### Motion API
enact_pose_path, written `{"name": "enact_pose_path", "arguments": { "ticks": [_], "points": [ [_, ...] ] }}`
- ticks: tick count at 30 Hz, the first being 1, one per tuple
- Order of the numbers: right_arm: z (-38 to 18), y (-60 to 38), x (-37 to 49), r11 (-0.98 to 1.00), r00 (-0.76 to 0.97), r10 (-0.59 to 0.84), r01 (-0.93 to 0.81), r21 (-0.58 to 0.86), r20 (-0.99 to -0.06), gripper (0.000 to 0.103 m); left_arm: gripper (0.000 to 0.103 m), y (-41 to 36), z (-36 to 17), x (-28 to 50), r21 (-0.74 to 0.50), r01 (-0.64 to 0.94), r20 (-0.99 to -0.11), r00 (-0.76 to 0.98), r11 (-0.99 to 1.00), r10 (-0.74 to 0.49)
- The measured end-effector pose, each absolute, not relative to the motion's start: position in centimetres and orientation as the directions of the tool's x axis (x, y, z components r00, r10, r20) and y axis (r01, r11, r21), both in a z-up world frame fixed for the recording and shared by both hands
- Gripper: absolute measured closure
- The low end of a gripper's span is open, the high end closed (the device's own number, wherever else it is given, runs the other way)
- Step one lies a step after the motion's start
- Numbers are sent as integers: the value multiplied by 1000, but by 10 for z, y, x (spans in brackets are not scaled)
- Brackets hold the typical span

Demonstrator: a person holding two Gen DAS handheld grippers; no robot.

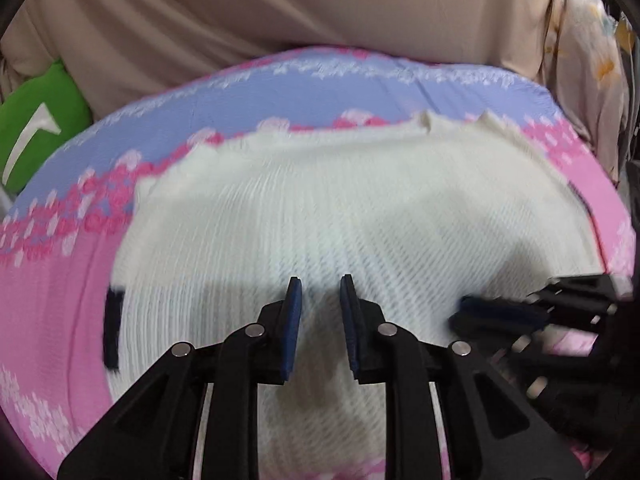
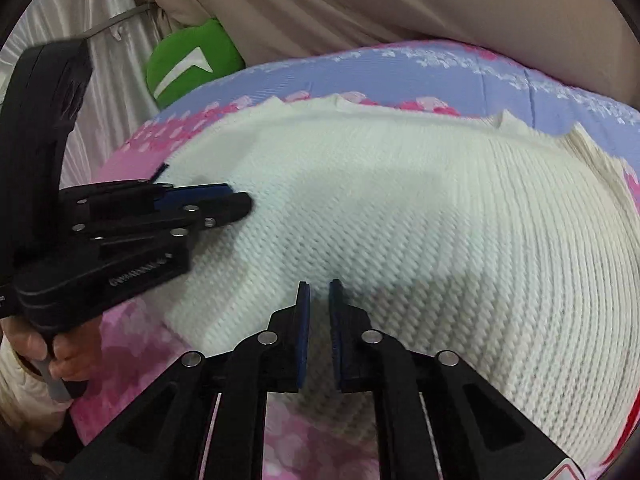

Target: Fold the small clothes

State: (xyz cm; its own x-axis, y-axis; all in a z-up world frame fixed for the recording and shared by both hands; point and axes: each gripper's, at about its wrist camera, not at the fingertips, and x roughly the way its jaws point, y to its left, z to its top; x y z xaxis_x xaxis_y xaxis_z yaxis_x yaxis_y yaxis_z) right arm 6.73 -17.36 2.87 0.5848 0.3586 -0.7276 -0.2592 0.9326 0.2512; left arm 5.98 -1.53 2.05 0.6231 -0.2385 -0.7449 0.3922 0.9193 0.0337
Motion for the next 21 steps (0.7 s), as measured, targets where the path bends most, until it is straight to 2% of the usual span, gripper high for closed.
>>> {"name": "enact_pose_path", "arguments": {
  "ticks": [2,5,7,9,13,15,17,19,21],
  "points": [
    [23,-208,52,927,595,369,-184,326,-713,100,83,8,19,49,39,355,-733,646,934,-215],
    [15,-270,19,927,647,302,-26,375,-700,103,83,47,11,43,50,253,-741,658,966,-134],
    [10,-307,-8,898,677,288,55,437,-677,103,87,78,1,40,-40,240,-757,627,970,-186],
    [9,-330,-30,901,704,201,140,411,-681,103,92,94,1,29,-55,218,-751,634,974,-184],
    [17,-344,-42,891,723,135,210,402,-677,103,93,100,11,14,-48,180,-742,652,982,-156],
    [34,-339,-34,913,747,97,197,358,-657,90,92,97,24,14,-63,196,-722,668,979,-180],
    [56,-326,-13,929,770,103,151,336,-630,90,90,85,45,21,-58,214,-679,708,975,-196],
    [71,-314,17,938,778,133,101,332,-614,90,76,70,62,38,-41,226,-645,738,973,-199],
    [77,-299,53,943,762,169,59,327,-625,91,74,54,68,63,-28,225,-642,743,974,-190]
  ]
}}
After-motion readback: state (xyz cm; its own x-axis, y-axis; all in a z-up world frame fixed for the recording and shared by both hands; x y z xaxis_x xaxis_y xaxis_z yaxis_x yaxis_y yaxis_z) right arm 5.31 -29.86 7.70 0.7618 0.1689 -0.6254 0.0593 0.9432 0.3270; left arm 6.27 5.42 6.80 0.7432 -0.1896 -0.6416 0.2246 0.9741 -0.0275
